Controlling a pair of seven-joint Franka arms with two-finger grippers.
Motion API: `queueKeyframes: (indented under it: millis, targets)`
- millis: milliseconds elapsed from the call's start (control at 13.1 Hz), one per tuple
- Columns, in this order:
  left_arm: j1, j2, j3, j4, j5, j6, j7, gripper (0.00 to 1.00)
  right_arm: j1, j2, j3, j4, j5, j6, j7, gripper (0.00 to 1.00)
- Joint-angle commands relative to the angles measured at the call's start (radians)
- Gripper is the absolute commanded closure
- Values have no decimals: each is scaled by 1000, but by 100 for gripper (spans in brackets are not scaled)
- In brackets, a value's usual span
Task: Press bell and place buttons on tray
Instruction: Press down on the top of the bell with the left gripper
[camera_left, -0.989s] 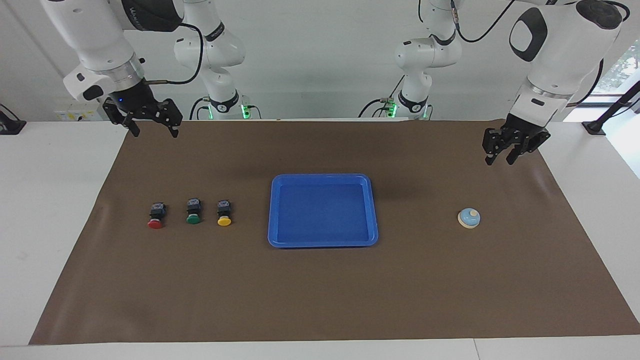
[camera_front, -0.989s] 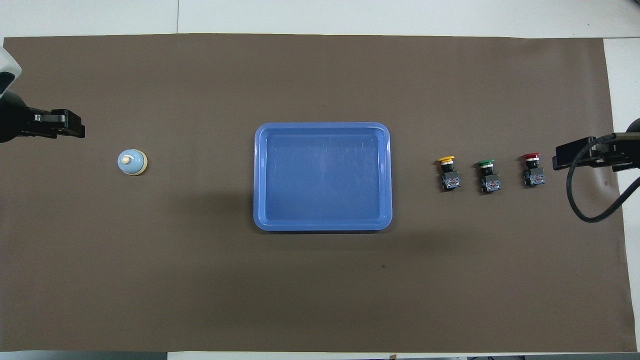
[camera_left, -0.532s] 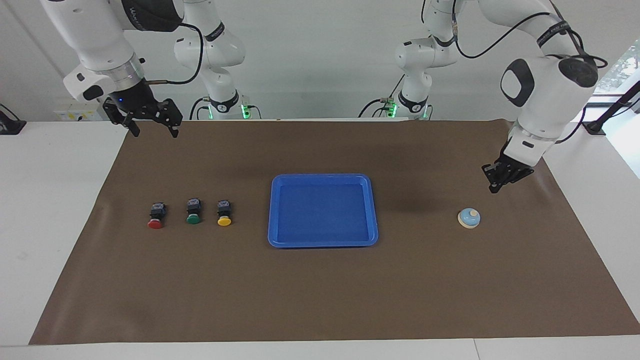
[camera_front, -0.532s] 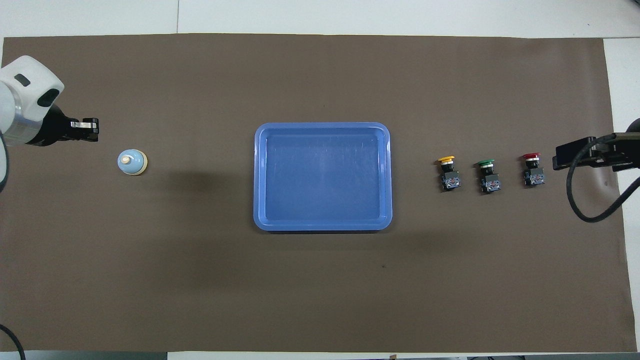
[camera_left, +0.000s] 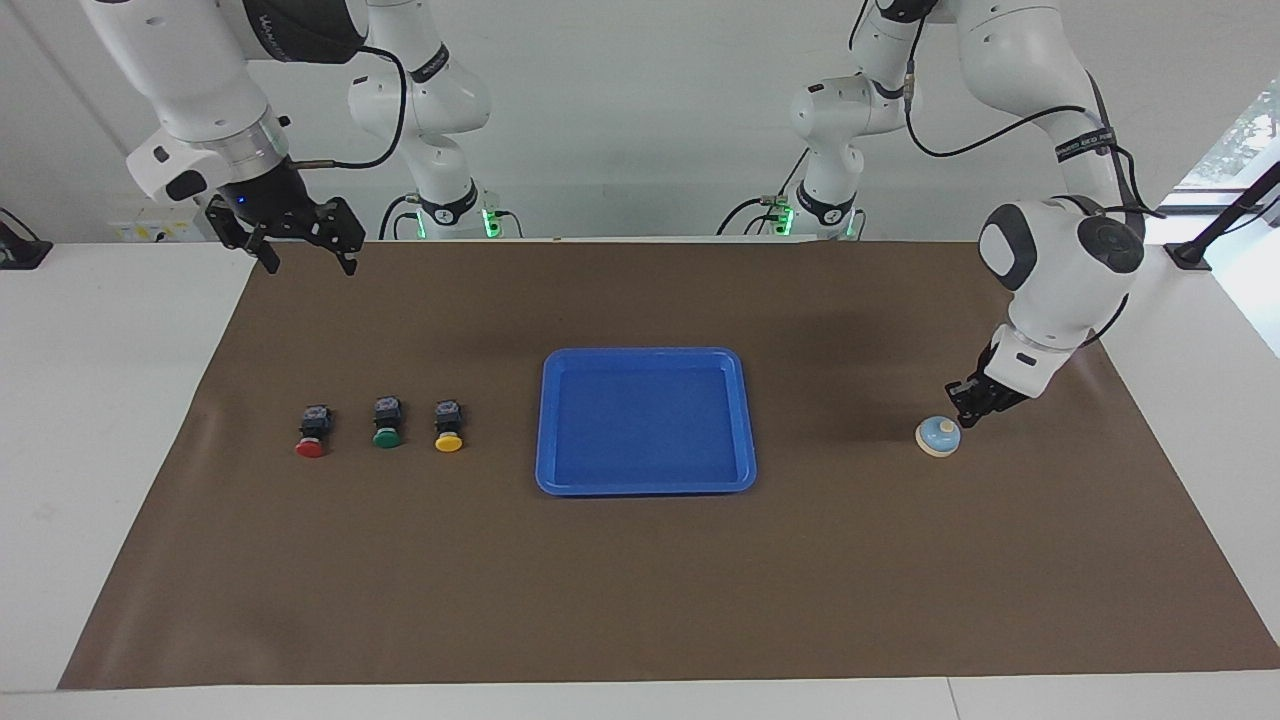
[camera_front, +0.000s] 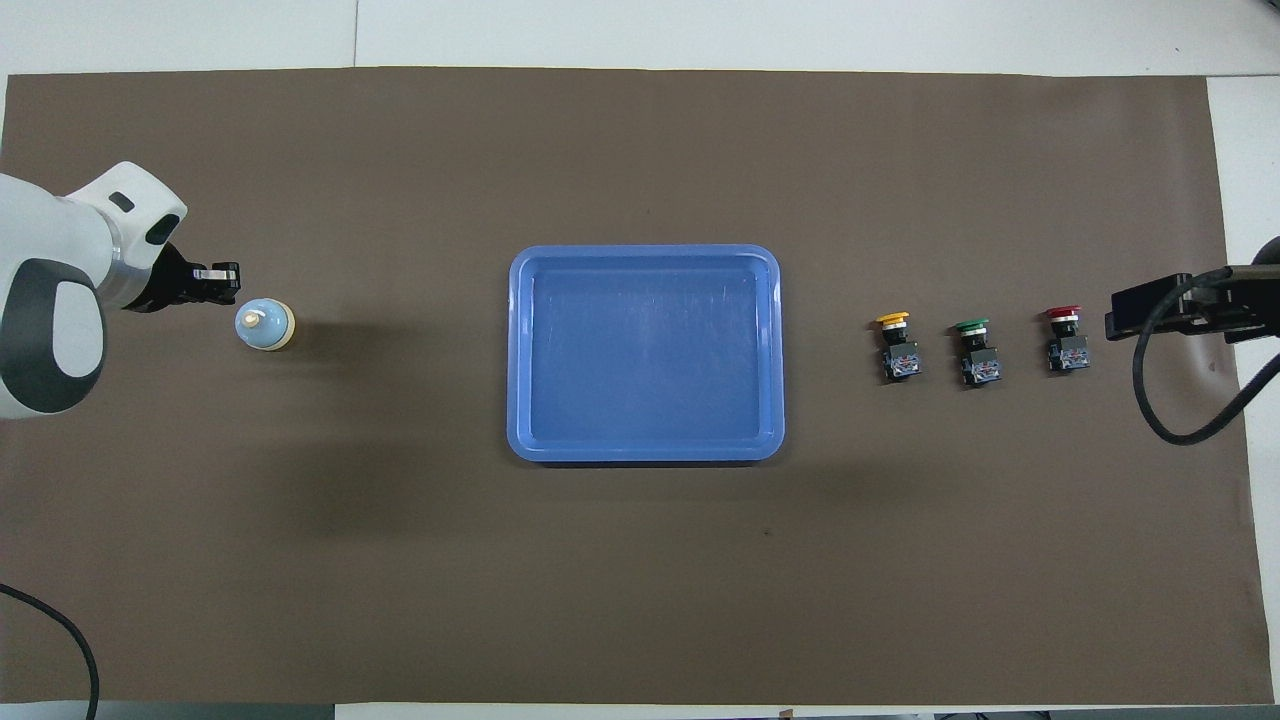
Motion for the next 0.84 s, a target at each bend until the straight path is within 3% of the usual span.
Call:
queueKeyframes:
  millis: [0,456,608,761]
  targets:
    - [7,-27,-2,-91,6,76,13,100,-14,-2,10,6,1,-18,-8,0]
    - [11,5,1,-145,8,153,14,100,-14,-2,10,6,1,-18,-8,0]
    - [11,5,6,-87,8,93,14,100,-14,-2,10,6,1,-18,-8,0]
    - [10,-2,6,32,8,-67,14,100,-14,-2,10,6,1,-18,-8,0]
